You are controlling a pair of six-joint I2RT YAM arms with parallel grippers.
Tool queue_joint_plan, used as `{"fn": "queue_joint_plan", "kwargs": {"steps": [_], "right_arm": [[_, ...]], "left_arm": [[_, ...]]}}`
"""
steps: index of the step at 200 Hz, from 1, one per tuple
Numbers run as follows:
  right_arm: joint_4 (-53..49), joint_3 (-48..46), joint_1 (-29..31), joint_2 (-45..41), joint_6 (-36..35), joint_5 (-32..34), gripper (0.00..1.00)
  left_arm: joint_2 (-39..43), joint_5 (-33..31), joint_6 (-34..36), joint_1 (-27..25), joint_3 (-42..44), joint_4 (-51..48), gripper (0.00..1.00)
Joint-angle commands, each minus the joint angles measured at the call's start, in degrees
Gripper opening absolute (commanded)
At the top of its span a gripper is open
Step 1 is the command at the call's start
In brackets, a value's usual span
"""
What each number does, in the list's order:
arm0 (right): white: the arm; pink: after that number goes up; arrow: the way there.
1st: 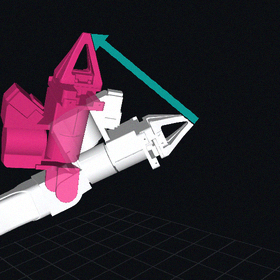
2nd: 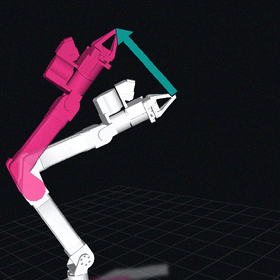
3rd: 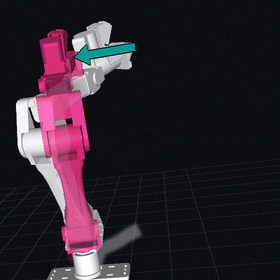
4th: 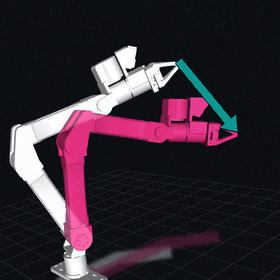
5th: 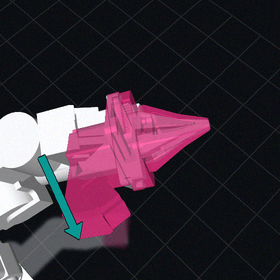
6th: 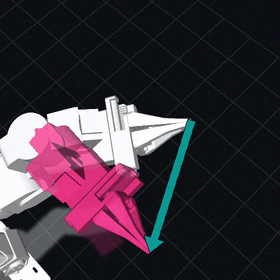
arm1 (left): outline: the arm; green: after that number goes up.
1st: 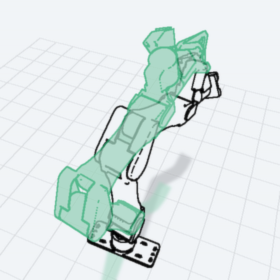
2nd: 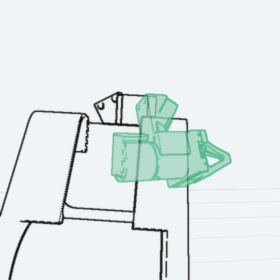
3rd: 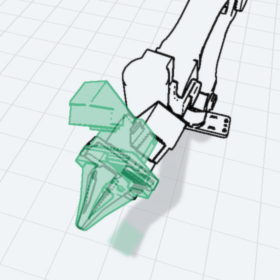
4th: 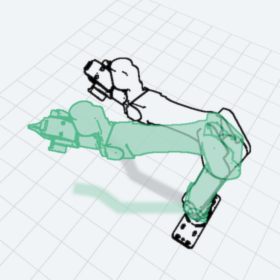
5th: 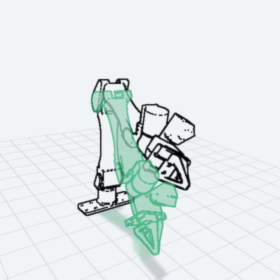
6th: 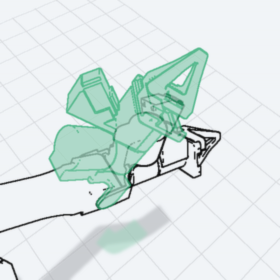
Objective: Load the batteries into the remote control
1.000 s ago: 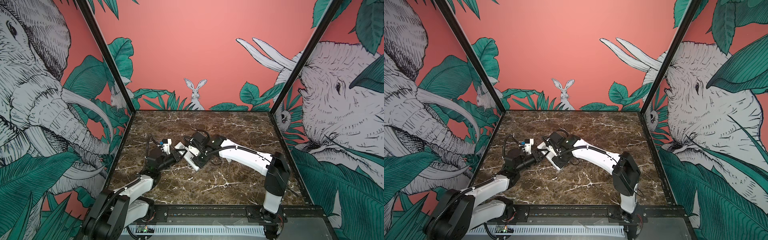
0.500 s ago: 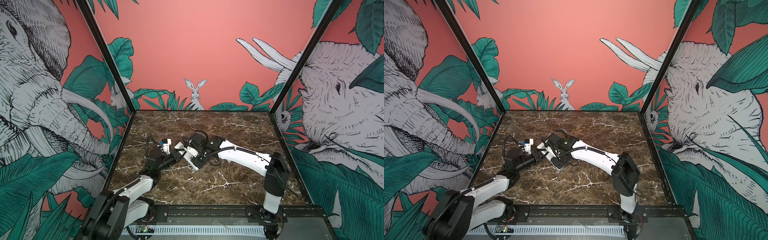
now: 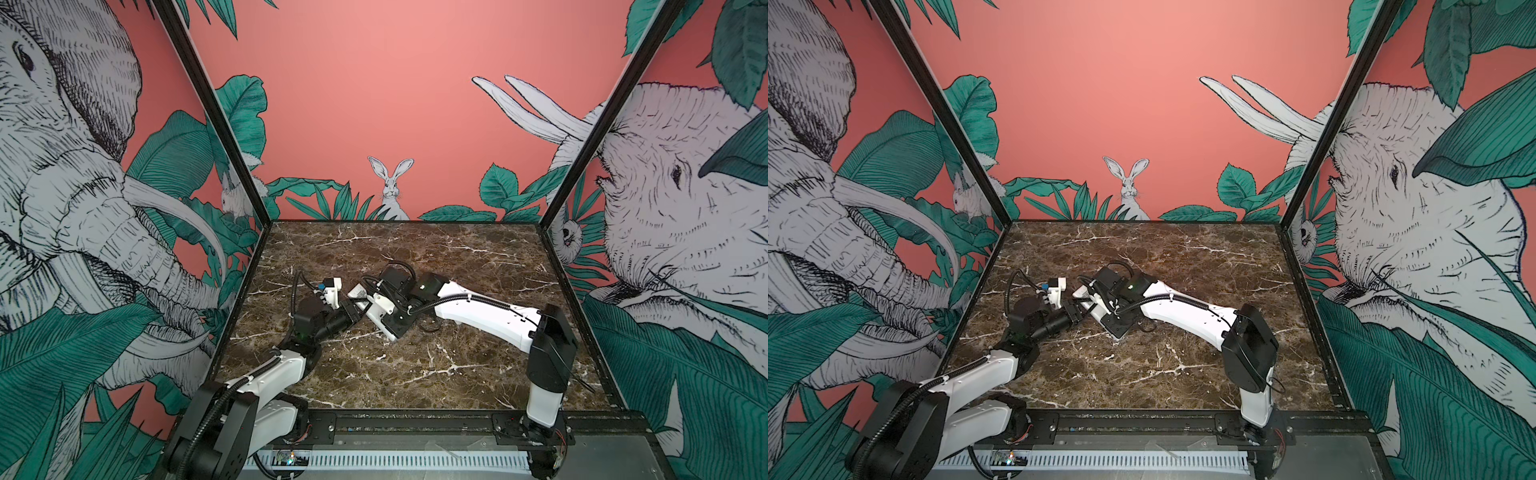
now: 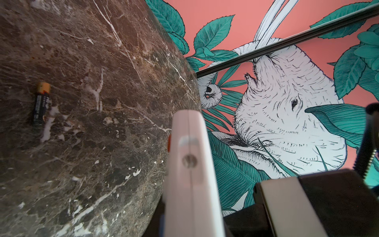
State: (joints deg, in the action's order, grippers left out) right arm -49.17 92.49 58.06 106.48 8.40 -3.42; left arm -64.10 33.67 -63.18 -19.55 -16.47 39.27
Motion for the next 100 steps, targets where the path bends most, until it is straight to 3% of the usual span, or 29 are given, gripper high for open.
{"fn": "queue_joint_plan", "kwargs": {"steps": [1,100], "right_arm": [[3.4,-1.6,0.4,2.2,-1.6,1.6,0.07],[12.6,-4.7,0.1,3.1,-6.6,0.6,0.05]], "left_arm": [[3.2,6.3,-4.8,-0.2,-2.7,5.3,0.00],[9.6,11.2,-6.3,0.1,-6.3,-2.4,0.00]]}}
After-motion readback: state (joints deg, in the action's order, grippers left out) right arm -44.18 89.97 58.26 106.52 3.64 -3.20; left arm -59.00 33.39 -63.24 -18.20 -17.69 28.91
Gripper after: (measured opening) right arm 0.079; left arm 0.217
